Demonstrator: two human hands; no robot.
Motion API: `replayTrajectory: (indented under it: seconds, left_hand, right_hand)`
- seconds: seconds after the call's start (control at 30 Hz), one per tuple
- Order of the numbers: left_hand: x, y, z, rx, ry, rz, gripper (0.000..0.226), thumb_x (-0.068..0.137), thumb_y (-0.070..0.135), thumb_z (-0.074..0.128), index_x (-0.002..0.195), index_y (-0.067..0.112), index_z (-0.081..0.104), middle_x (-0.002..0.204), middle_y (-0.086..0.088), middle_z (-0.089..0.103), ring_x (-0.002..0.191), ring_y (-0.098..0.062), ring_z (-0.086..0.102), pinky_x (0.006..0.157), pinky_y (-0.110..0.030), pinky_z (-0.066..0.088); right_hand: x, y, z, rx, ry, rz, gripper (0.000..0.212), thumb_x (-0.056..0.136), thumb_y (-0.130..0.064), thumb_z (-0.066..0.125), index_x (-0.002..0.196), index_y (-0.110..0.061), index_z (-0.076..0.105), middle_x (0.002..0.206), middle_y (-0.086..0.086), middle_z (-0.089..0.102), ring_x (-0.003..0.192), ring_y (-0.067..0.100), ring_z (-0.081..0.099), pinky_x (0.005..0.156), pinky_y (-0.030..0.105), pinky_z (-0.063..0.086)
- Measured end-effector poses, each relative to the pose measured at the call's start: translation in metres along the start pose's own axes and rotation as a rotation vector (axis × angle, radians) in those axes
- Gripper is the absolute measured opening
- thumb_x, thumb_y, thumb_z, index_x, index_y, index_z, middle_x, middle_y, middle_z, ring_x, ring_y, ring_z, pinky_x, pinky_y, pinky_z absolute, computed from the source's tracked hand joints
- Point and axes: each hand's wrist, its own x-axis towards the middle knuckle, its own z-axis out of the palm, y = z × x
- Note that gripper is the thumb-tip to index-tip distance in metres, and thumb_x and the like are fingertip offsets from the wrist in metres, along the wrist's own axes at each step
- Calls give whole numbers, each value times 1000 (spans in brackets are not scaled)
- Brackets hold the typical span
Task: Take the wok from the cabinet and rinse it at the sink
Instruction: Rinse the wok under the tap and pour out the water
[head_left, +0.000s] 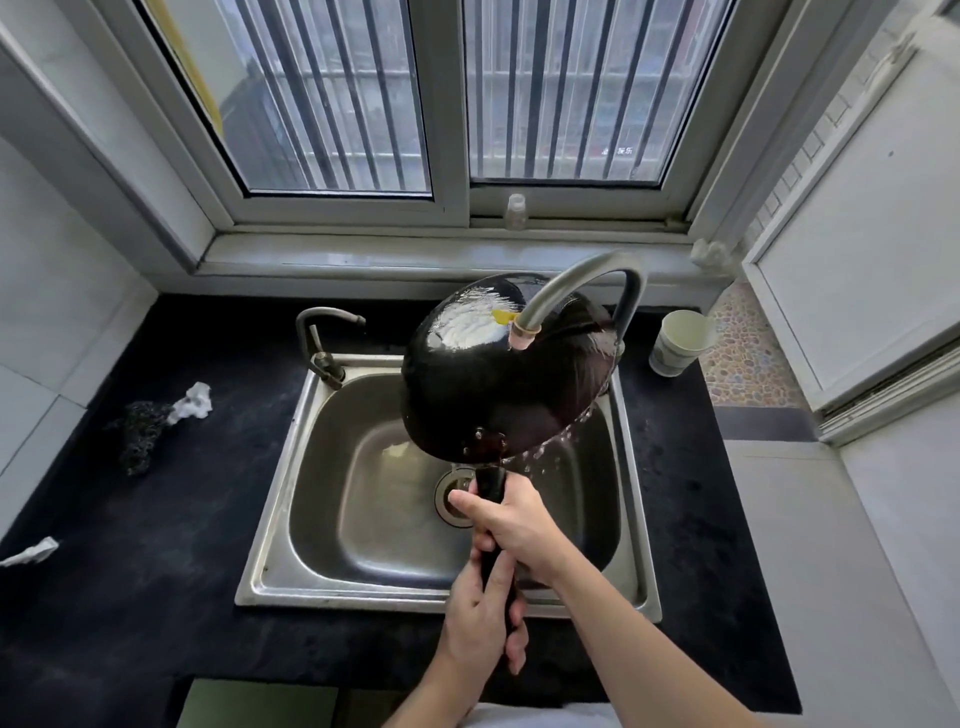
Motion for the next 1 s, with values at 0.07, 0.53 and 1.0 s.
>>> replayTrajectory:
  seconds: [0.07,0.53,1.0]
  left_hand:
    - [-2,-1,1,-4,1,4,21,98,33,45,104,16,56,52,-6,46,30,-19,42,31,-23,37]
    - [-24,-9,-4,-45,-3,-12,24,100,32,44,94,12,55,50,-5,47,30,-18,41,32,-22,37]
    - [-54,-21,-35,-62,106,-26,41,100,37,43,92,-3,53,50,-6,47,30,-20,41,33,-23,38]
  right_hand:
    - [-2,1,-1,-4,-12,2,22,92,-18,69,84,-11,50,54,0,41,43,15,38,56,37,41]
    - [-19,8,12,-83,6,16,25,92,-16,69,81,-12,48,50,-2,42,41,14,40,60,43,45]
    - [-32,15,59,-172,-129,-17,23,93,-16,68,83,-9,49,54,6,40,42,14,42,48,32,52]
